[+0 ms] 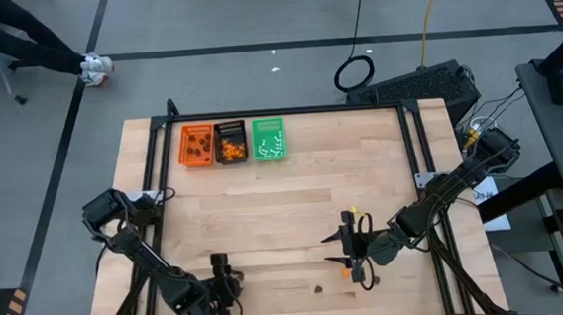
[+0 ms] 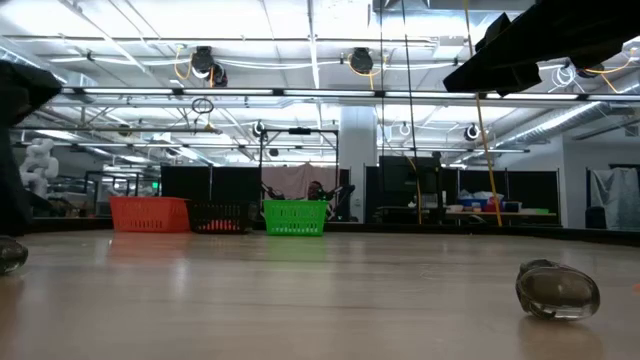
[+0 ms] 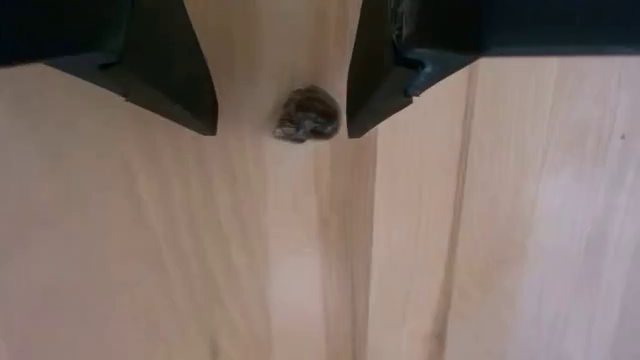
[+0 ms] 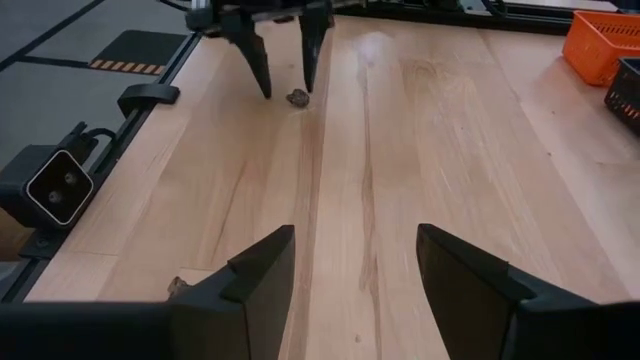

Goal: Sort Halloween decoration
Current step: Put the black skull toy into the orange bin

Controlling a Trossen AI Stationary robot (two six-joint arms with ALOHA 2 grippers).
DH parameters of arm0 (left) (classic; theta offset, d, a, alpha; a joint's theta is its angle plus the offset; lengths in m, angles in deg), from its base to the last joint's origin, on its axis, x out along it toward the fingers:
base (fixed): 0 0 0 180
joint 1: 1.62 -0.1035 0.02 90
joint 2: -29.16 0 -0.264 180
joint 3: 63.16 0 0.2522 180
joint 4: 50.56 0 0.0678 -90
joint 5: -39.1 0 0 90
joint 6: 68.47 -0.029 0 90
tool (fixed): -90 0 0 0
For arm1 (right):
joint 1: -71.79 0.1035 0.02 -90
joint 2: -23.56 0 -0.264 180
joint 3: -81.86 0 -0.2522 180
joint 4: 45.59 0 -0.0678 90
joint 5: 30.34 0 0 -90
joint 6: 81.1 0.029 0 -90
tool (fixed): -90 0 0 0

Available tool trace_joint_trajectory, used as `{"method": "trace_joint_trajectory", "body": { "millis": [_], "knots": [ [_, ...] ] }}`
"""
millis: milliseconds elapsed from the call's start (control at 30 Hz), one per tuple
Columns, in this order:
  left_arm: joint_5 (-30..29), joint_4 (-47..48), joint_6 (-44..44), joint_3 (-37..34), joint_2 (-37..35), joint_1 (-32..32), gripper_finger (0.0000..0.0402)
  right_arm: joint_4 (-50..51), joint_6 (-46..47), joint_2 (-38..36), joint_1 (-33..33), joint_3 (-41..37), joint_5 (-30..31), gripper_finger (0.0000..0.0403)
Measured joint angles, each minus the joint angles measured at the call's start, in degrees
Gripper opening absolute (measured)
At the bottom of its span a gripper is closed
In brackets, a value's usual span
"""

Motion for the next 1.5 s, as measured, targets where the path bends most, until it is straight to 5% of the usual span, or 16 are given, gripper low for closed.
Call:
{"method": "trace_joint_trajectory", "body": {
  "millis": [833,1500],
  "knots": [
    [9.7,1.3,-6.3,-0.2,0.6,-5.7,0.0095,0.0,0.0,0.0,0.0,0.0,-0.2,0.0194],
    [5.7,5.1,-9.6,1.8,-1.6,-6.5,0.0088,0.0,-0.2,0.0,0.0,0.0,-0.3,0.0194]
  ]
}}
